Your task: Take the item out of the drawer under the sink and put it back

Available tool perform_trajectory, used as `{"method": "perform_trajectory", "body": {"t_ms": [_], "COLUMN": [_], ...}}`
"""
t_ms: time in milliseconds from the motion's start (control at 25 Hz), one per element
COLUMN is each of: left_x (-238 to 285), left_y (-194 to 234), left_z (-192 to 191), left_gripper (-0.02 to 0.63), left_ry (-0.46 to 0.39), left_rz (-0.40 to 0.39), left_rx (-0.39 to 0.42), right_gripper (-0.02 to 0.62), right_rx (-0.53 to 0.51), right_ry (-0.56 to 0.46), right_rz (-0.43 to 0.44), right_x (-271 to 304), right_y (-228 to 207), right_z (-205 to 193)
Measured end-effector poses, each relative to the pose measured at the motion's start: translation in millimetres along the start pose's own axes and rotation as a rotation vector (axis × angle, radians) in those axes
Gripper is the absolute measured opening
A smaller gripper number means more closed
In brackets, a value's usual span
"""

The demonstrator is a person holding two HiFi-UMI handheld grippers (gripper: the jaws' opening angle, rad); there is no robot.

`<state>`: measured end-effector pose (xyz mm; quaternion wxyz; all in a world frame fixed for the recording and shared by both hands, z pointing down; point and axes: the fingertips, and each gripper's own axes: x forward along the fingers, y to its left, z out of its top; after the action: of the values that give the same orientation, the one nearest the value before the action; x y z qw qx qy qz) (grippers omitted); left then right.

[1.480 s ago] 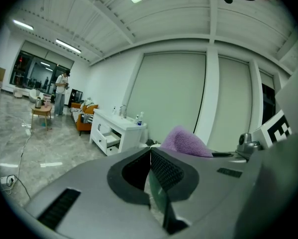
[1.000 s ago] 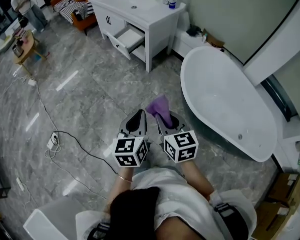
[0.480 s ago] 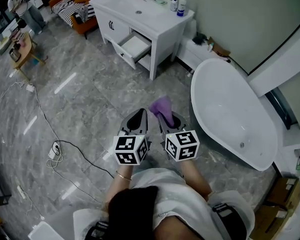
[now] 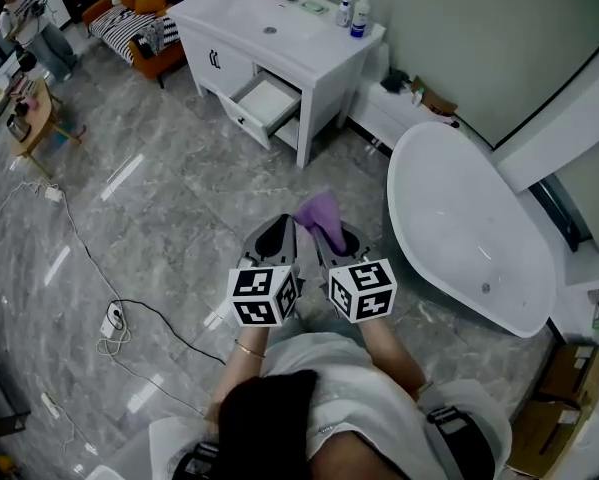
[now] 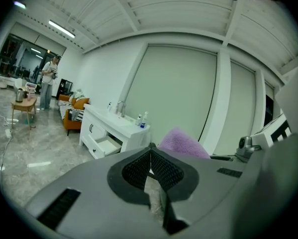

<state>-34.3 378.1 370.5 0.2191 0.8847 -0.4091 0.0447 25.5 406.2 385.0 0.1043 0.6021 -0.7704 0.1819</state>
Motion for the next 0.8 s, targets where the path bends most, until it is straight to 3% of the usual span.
{"method": "perform_trajectory", "body": {"t_ms": [480, 800], "left_x": [25.1, 71.3], "left_y": [17.1, 35.5], "left_z": [18.6, 33.1], "left_gripper": [0.005, 0.005], "left_ry": [-0.001, -0.015], "left_rz": [0.008, 0.038], "left_rx": [0.004, -0.008], "right_gripper": [0.069, 0.069], "right_rx": [0.002, -0.007], "right_ry": [-0.011, -0.005], "right_rz": [0.012, 0.039], "right_x": [34.8, 79.1], "right_y": [-9.1, -38.9], "right_z": [17.3, 35.9]}}
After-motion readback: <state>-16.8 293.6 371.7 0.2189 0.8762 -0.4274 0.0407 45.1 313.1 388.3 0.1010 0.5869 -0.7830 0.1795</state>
